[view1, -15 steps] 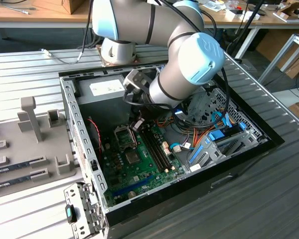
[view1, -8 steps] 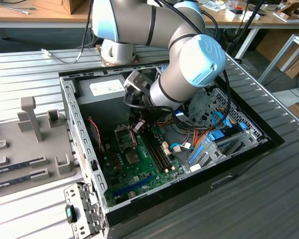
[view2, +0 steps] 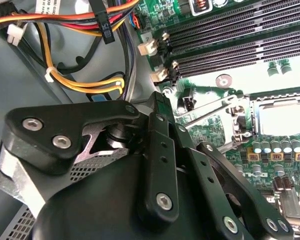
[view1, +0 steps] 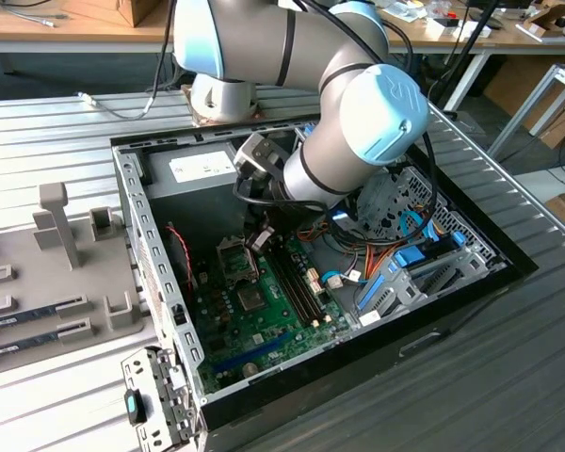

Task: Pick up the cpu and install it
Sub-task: 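Close the cpu cover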

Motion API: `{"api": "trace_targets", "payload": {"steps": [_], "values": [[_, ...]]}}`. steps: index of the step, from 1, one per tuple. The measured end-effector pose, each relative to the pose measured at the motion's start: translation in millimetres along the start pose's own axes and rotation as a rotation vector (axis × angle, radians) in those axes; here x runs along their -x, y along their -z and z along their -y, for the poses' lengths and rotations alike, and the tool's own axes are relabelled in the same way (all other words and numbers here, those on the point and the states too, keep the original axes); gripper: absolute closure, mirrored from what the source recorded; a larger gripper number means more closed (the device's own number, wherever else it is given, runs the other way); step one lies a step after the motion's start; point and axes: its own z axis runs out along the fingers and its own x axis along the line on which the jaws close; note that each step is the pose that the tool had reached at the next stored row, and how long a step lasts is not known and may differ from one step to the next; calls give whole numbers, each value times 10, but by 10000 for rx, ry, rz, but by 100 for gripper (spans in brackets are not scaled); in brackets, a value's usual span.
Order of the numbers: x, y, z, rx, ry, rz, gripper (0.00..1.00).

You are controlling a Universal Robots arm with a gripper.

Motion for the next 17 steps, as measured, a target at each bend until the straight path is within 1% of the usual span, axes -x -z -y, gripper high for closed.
{"api": "trace_targets", "payload": {"steps": [5,11,15,17], "values": [[3,34,-13,5,2,5,89],[-2,56,-22,14,2,11,89],[0,88,-35,17,3,14,89],[3,135,-50,18,4,15,89]]}}
